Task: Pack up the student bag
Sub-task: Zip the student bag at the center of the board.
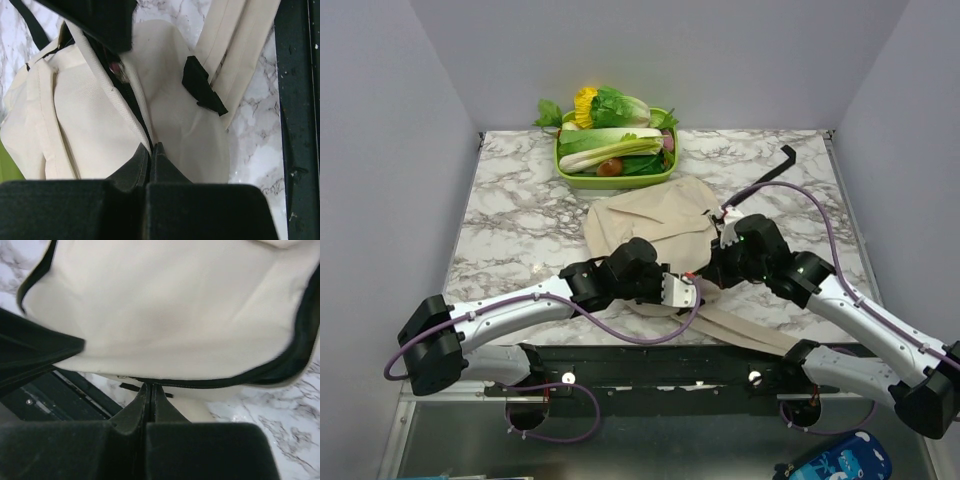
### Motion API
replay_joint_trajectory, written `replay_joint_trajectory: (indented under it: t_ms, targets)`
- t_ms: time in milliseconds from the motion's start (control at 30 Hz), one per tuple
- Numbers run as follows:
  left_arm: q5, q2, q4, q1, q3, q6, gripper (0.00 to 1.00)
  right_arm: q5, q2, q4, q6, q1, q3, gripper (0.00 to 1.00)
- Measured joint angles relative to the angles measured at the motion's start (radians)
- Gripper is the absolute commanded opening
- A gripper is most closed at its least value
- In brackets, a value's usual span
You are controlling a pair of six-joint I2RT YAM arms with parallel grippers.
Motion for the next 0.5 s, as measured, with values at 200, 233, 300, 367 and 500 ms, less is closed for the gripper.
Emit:
replay_joint_trajectory:
  t_ms: [200, 233, 300, 367, 500]
  targets:
    - [0.013, -0.032, -0.069, 0.000, -0.019, 0.035, 0.00, 0.074, 0.002, -0.089, -0.041, -0.083, 0.042, 0.01]
    - [0.016, -0.035, -0.081, 0.000, -0.020, 0.042, 0.00, 0.089, 0.002, -0.105, -0.049, -0.103, 0.050, 0.01]
    - [0.020, -0.039, -0.098, 0.000, -0.021, 0.055, 0.00, 0.107, 0.005, -0.124, -0.065, -0.130, 0.056, 0.01]
    - [0.024, -0.044, -0.117, 0.000, -0.025, 0.071, 0.00, 0.125, 0.018, -0.137, -0.078, -0.158, 0.063, 0.01]
    - [0.040, -0.054, -0.166, 0.001, -0.025, 0.127, 0.00, 0.152, 0.089, -0.134, -0.101, -0.211, 0.067, 0.01]
